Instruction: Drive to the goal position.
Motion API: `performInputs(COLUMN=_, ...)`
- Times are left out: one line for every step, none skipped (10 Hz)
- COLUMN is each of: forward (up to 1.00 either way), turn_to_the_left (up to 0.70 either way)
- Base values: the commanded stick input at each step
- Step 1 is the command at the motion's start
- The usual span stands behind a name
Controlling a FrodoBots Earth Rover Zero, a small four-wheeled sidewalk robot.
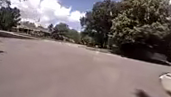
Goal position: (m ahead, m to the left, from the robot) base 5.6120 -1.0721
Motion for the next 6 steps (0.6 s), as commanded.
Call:
performInputs(forward=0.7, turn_to_the_left=0.0)
performInputs(forward=0.7, turn_to_the_left=0.0)
performInputs(forward=0.7, turn_to_the_left=0.0)
performInputs(forward=0.7, turn_to_the_left=0.0)
performInputs(forward=0.7, turn_to_the_left=0.0)
performInputs(forward=0.7, turn_to_the_left=0.0)
